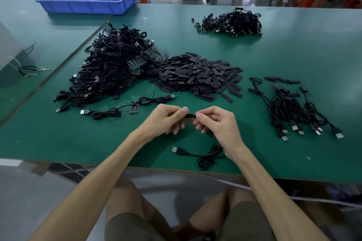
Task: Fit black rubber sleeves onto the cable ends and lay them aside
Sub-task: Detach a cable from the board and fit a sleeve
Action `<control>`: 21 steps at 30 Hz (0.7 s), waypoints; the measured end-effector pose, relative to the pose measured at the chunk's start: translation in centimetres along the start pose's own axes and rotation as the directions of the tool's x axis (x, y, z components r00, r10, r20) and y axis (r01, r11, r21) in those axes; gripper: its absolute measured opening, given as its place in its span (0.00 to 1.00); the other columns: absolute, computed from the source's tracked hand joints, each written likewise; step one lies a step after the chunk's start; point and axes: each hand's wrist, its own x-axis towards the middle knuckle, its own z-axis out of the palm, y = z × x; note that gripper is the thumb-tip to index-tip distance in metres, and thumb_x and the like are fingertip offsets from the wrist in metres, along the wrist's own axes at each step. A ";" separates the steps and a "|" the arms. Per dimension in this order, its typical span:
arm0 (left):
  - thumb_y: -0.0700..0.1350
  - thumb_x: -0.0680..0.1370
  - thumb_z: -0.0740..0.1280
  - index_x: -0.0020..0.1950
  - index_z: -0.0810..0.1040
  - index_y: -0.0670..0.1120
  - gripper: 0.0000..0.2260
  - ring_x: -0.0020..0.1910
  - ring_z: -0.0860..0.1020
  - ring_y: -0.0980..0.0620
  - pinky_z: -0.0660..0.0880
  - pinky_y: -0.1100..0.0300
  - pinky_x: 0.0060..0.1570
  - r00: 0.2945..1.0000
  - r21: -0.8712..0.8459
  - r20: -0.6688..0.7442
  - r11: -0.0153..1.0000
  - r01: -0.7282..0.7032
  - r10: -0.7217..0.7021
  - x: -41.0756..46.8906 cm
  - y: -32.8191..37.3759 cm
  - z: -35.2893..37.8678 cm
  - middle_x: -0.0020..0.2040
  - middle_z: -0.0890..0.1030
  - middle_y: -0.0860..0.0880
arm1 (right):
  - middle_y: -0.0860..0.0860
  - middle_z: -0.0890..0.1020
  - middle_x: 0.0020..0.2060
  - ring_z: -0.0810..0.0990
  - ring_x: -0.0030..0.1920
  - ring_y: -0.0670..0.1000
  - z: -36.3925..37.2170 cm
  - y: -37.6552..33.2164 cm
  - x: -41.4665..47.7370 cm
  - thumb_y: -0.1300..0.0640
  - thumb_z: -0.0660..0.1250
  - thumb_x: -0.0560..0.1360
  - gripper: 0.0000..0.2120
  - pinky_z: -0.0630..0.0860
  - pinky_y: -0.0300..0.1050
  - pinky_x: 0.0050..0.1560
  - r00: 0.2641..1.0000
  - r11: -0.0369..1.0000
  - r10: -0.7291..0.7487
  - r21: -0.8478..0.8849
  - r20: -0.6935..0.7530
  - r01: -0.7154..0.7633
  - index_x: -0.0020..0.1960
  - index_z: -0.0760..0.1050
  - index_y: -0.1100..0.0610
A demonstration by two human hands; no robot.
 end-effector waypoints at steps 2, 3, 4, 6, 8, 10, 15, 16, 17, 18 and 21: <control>0.55 0.84 0.63 0.41 0.85 0.53 0.17 0.23 0.72 0.56 0.66 0.68 0.24 0.999 -0.007 0.021 1.000 0.029 -0.029 0.1 0.1 -0.1 0.30 0.81 0.51 | 0.58 0.87 0.39 0.85 0.36 0.51 0.0 0.0 0.0 0.62 0.73 0.79 0.03 0.80 0.40 0.37 1.000 1.000 0.007 -0.005 -0.001 -0.007 0.49 0.83 0.62; 0.54 0.84 0.64 0.41 0.86 0.52 0.16 0.24 0.72 0.56 0.66 0.68 0.24 0.999 -0.025 0.032 0.999 0.044 -0.044 0.1 0.1 -0.2 0.30 0.80 0.51 | 0.58 0.87 0.39 0.85 0.36 0.51 0.0 0.1 0.0 0.62 0.72 0.79 0.03 0.80 0.40 0.36 1.000 1.000 0.008 -0.007 -0.002 -0.008 0.49 0.83 0.62; 0.53 0.84 0.64 0.40 0.86 0.52 0.16 0.24 0.71 0.56 0.65 0.68 0.24 0.998 -0.041 0.044 0.998 0.056 -0.054 0.1 0.2 -0.3 0.30 0.79 0.51 | 0.58 0.87 0.38 0.85 0.36 0.51 0.0 0.1 0.1 0.63 0.72 0.79 0.03 0.80 0.40 0.36 1.000 1.000 0.009 -0.008 -0.003 -0.009 0.49 0.83 0.63; 0.52 0.84 0.65 0.38 0.86 0.53 0.17 0.23 0.69 0.57 0.64 0.68 0.24 0.994 -0.055 0.073 0.995 0.083 -0.079 0.2 0.4 -0.5 0.28 0.77 0.52 | 0.58 0.87 0.38 0.85 0.36 0.51 0.0 0.1 0.1 0.63 0.73 0.79 0.03 0.80 0.40 0.37 1.000 1.000 0.008 -0.010 -0.002 -0.008 0.48 0.83 0.62; 0.52 0.84 0.65 0.37 0.85 0.53 0.17 0.23 0.68 0.57 0.63 0.68 0.23 0.989 -0.062 0.101 0.991 0.115 -0.108 0.2 0.6 -0.7 0.27 0.76 0.53 | 0.58 0.87 0.38 0.85 0.35 0.51 0.0 0.1 0.1 0.63 0.73 0.79 0.02 0.80 0.40 0.36 1.000 1.000 0.010 -0.002 0.006 -0.010 0.48 0.83 0.63; 0.53 0.84 0.65 0.36 0.84 0.52 0.17 0.23 0.67 0.56 0.62 0.67 0.22 0.983 -0.046 0.141 0.991 0.129 -0.122 0.4 0.8 -0.9 0.27 0.75 0.51 | 0.58 0.87 0.38 0.85 0.35 0.50 0.0 0.1 0.1 0.63 0.73 0.78 0.02 0.80 0.40 0.36 1.000 1.000 0.013 -0.003 0.013 -0.013 0.48 0.83 0.63; 0.55 0.83 0.66 0.38 0.84 0.50 0.16 0.26 0.67 0.53 0.63 0.66 0.23 0.967 -0.040 0.215 0.988 0.150 -0.138 0.5 0.9 -1.5 0.30 0.76 0.48 | 0.58 0.87 0.38 0.85 0.36 0.51 0.0 0.2 0.2 0.63 0.74 0.78 0.02 0.80 0.40 0.37 1.000 1.000 0.010 -0.017 0.015 -0.009 0.48 0.83 0.63; 0.55 0.83 0.67 0.39 0.84 0.50 0.16 0.26 0.67 0.52 0.63 0.66 0.23 0.966 -0.041 0.219 0.988 0.152 -0.140 0.6 0.8 -1.5 0.31 0.77 0.48 | 0.58 0.87 0.38 0.85 0.36 0.51 0.0 0.2 0.2 0.63 0.74 0.78 0.02 0.80 0.40 0.37 1.000 1.000 0.008 -0.021 0.016 -0.008 0.48 0.83 0.63; 0.55 0.82 0.67 0.40 0.84 0.49 0.16 0.27 0.67 0.51 0.63 0.65 0.23 0.965 -0.039 0.220 0.987 0.155 -0.143 0.6 0.7 -1.5 0.31 0.77 0.47 | 0.58 0.87 0.38 0.85 0.36 0.52 0.0 0.2 0.1 0.63 0.74 0.78 0.02 0.80 0.40 0.37 1.000 1.000 0.005 -0.028 0.020 -0.004 0.48 0.83 0.63; 0.55 0.82 0.67 0.41 0.85 0.47 0.16 0.27 0.67 0.51 0.64 0.65 0.23 0.965 -0.033 0.217 0.987 0.157 -0.146 0.7 0.7 -1.4 0.32 0.77 0.46 | 0.58 0.87 0.38 0.85 0.36 0.52 0.0 0.2 0.1 0.63 0.74 0.78 0.02 0.80 0.41 0.37 1.000 0.999 0.001 -0.038 0.026 0.000 0.48 0.83 0.63; 0.56 0.81 0.68 0.44 0.84 0.40 0.19 0.27 0.68 0.51 0.64 0.66 0.24 0.967 -0.016 0.205 0.987 0.160 -0.153 0.8 0.4 -1.3 0.33 0.77 0.43 | 0.57 0.87 0.38 0.85 0.36 0.53 0.1 0.1 0.1 0.63 0.74 0.78 0.02 0.81 0.42 0.37 0.999 0.997 -0.004 -0.072 0.050 0.008 0.48 0.83 0.63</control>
